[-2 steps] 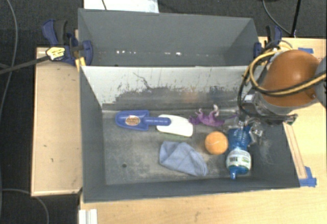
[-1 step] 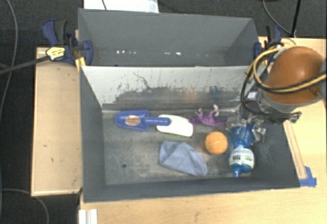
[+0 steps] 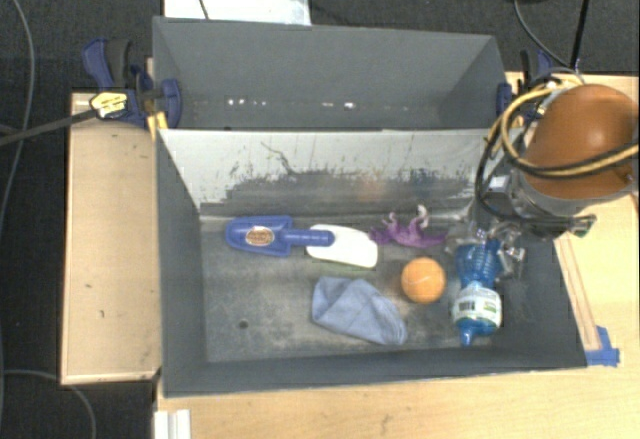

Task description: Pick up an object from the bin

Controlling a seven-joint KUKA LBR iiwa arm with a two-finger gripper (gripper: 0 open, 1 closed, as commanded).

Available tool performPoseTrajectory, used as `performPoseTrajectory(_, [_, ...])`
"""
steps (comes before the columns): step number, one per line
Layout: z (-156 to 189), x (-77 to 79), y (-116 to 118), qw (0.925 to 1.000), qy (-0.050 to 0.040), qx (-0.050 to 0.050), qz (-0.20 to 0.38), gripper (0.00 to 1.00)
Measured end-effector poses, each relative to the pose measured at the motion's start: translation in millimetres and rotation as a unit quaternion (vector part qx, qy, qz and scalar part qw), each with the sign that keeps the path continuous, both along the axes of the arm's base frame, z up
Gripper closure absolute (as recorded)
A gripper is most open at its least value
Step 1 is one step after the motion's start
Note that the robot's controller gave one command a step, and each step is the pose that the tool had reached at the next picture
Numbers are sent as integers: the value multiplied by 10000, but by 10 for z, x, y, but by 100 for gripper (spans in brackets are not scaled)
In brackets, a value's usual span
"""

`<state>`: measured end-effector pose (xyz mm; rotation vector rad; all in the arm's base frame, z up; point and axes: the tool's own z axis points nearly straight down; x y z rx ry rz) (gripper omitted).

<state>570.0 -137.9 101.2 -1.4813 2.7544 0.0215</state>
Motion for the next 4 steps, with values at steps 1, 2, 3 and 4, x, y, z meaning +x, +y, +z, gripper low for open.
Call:
performPoseTrajectory(1, [178,0,2,10000,-4,0,-4,100])
performPoseTrajectory(2, [330,7,-4,10000,-16,-5,-10,100])
performPoseTrajectory(3, [451,12,-4,10000,-28,-7,-20,100])
performPoseTrajectory(4, [523,11,-1,10000,-23,-3,-28,100])
